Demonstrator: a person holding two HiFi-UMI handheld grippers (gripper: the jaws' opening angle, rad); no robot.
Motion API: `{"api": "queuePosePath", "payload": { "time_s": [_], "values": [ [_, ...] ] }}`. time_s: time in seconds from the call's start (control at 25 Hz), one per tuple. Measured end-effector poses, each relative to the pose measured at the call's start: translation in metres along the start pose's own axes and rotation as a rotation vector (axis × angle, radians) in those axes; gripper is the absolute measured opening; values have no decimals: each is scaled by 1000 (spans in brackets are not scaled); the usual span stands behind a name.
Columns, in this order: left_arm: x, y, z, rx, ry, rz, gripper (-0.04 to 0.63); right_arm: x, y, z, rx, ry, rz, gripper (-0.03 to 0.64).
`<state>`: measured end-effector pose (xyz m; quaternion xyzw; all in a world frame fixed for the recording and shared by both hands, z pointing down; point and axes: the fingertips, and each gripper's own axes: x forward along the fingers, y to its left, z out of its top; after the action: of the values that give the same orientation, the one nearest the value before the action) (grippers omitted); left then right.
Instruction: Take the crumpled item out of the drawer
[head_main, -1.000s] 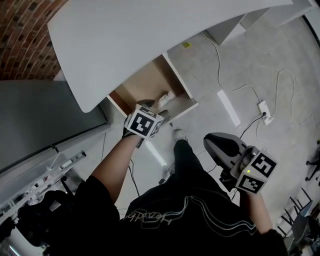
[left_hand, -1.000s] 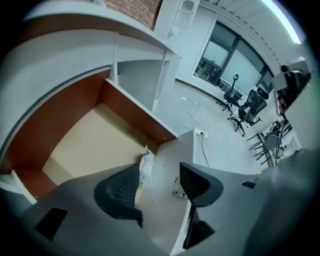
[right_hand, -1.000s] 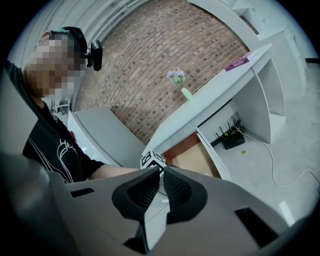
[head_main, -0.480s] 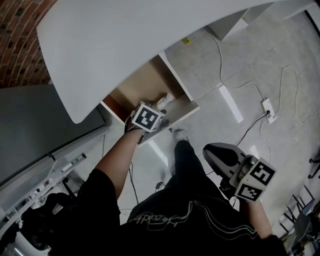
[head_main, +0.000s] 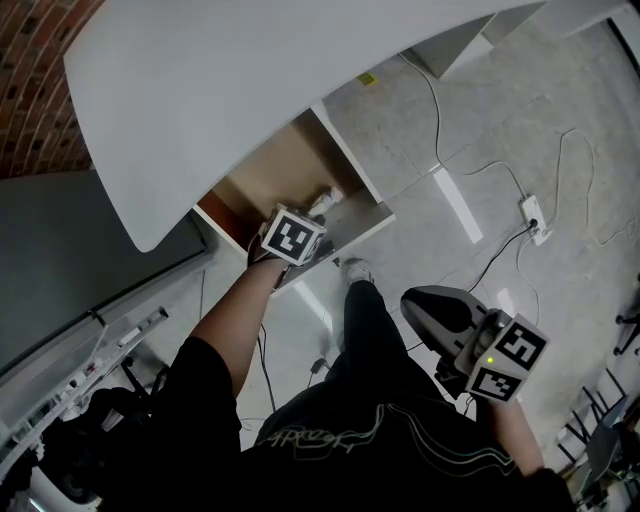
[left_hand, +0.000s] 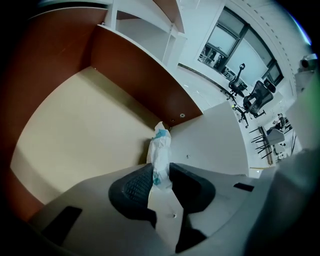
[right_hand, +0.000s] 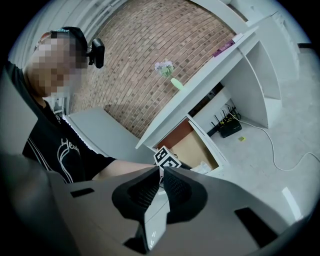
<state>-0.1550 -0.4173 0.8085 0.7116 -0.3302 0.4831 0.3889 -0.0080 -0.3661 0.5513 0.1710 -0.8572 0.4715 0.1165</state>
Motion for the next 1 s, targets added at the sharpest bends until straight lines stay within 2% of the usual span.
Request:
{"api": "queuePosePath", "payload": {
  "time_s": [0.2,0.48,0.72,1.0],
  "values": [
    [-11,-5,1,2,-8,14,95,-1,5,2,-14,0,5,54],
    [-54,-19,7,12,-71,9,80,-5,24,5,-46,-15,12,54],
    [-118,-43,11,81,-155,67,74,-17,62,13,-97,-61,25,54],
    [-218,-105,7,90,-299,74,74,-49,126,11,-175,-108,44,54]
  ]
}}
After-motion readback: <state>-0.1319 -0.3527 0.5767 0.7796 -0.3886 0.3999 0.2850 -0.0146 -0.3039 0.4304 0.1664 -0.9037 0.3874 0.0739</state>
